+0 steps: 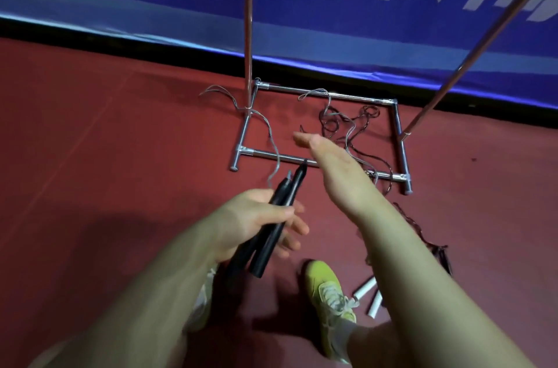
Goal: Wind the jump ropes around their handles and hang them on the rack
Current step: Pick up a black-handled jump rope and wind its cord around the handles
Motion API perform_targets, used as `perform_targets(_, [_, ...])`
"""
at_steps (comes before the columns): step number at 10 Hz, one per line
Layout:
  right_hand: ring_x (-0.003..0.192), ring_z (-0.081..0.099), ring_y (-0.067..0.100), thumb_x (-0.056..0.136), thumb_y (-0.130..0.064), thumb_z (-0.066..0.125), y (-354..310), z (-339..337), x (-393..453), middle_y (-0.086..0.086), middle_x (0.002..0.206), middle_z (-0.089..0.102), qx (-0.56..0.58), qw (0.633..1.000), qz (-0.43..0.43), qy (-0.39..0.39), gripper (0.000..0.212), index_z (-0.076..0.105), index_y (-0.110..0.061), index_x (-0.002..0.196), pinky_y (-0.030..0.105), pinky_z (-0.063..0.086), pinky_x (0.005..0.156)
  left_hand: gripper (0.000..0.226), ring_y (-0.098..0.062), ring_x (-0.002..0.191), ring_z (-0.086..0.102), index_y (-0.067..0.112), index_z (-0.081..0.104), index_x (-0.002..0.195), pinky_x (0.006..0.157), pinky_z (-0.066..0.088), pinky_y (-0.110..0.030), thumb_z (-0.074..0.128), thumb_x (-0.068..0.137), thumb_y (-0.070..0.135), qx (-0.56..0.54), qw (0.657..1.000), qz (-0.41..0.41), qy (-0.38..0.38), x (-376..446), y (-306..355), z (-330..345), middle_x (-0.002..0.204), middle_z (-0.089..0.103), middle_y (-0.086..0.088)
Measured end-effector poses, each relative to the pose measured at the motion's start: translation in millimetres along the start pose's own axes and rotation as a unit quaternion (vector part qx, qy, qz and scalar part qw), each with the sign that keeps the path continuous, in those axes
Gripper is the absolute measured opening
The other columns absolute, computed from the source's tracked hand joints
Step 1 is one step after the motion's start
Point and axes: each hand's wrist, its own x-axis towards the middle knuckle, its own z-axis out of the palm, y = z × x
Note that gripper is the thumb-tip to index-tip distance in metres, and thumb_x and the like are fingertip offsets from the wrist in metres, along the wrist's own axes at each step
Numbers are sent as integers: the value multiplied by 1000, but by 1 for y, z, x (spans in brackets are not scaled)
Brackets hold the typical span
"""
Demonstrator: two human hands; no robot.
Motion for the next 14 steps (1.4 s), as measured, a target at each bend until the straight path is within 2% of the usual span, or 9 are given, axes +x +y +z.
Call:
perform_targets(2, [126, 40, -5, 82, -66, 15, 14, 8, 23, -13, 138, 49, -24, 986, -4, -165, 73, 52, -28, 133, 20, 25, 109, 17, -15, 45, 55, 7, 61, 92, 41, 47, -23, 45, 95, 12, -87, 996, -28, 12, 19, 12, -14, 61, 59, -2])
perform_targets(3, [98, 60, -1, 91, -68, 22, 19, 9, 33, -14, 97, 70, 6, 987, -37, -156, 61, 68, -28, 94, 19, 40, 96, 18, -18, 50, 49, 4, 59, 97, 45, 41, -25, 45, 95, 16, -54, 996, -77, 2, 27, 10, -20, 64, 51, -4])
perform_targets(4, [64, 52, 14, 96, -32, 35, 19, -1, 35, -1, 65, 59, 5, 979, -79, -189, 41, 60, -11, 71, 27, 44, 67, 23, -23, 57, 47, 4, 57, 107, 53, 42, -31, 58, 88, 17, -90, 991, -99, -29, 30, -1, -28, 72, 49, -10])
perform_targets(6, [46, 26, 2, 85, -34, 51, 23, 0, 37, -11, 50, 29, -20, 984, -95, -150, 38, 39, -16, 55, 16, 24, 45, 24, -27, 64, 62, 1, 61, 97, 69, 52, -44, 63, 81, 18, -64, 985, -130, -92, 33, -10, -28, 78, 63, -16])
perform_targets(7, [50, 21, 5, 84, -39, 55, 26, 3, 37, -10, 53, 22, -54, 988, -98, -109, 42, 35, -17, 54, 20, 20, 46, 3, -14, 46, 55, 9, 62, 77, 47, 49, -27, 60, 75, 8, -151, 974, -125, -117, 24, -3, -7, 58, 56, -3])
perform_targets(11, [54, 43, 13, 73, -76, 7, 39, 4, 33, -1, 54, 48, -117, 976, -17, -183, 87, 53, -2, 70, 29, 34, 61, 37, -2, 36, 41, 17, 74, 89, 38, 41, -18, 90, 55, 24, -321, 933, 14, -160, 31, 8, -41, 50, 44, 9])
perform_targets(12, [49, 39, 4, 76, -72, 7, 31, 11, 29, -8, 50, 47, -93, 972, -30, -212, 74, 54, -16, 67, 17, 32, 55, 73, -2, 36, 40, 14, 63, 119, 37, 40, -18, 91, 52, 22, -340, 931, 42, -123, 30, 9, -45, 51, 43, 7])
perform_targets(13, [52, 46, 3, 78, -69, 10, 21, 12, 25, -11, 52, 52, -109, 970, -64, -207, 65, 58, -25, 74, 17, 34, 56, 77, -2, 36, 36, 16, 52, 129, 36, 37, -18, 83, 59, 13, -295, 953, 56, -43, 29, 12, -47, 51, 40, 7])
perform_targets(14, [64, 52, 17, 89, -53, 27, 13, 6, 20, -1, 66, 61, -246, 940, -153, -179, 49, 58, -15, 84, 37, 42, 65, 55, -4, 37, 32, 19, 54, 123, 37, 34, -18, 64, 70, 5, -180, 982, 53, 33, 25, 17, -50, 52, 39, 5])
